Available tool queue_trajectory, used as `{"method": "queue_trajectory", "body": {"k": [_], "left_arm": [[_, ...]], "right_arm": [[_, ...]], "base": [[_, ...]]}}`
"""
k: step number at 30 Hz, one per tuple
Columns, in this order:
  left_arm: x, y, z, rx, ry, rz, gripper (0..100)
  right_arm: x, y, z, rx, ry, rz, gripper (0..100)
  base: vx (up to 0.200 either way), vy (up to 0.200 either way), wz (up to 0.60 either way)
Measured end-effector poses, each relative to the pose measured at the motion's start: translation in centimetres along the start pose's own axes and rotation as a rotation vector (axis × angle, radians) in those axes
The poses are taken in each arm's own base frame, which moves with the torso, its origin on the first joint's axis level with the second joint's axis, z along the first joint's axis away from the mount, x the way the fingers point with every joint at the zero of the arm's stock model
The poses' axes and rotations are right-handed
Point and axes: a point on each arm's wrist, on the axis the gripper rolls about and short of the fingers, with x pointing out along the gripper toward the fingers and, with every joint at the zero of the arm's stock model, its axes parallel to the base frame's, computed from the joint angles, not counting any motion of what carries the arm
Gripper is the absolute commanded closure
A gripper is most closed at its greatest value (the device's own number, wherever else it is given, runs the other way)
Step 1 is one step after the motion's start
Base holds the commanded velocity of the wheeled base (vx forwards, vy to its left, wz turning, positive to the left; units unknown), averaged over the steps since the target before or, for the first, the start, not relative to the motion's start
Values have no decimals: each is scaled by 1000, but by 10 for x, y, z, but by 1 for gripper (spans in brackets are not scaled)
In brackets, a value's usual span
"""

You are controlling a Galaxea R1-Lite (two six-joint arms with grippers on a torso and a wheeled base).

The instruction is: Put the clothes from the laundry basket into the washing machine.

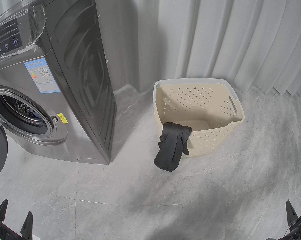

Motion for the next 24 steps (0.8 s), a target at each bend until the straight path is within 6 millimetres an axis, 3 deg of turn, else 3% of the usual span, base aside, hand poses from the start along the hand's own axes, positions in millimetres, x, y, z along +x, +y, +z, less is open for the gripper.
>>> {"method": "queue_trajectory", "body": {"k": [10, 24], "left_arm": [[0, 0, 0, 0, 0, 2, 0], [0, 0, 0, 2, -2, 1, 0]], "right_arm": [[0, 0, 0, -1, 0, -4, 0], [0, 0, 0, -1, 1, -4, 0]], "base": [[0, -200, 0], [0, 0, 0]]}}
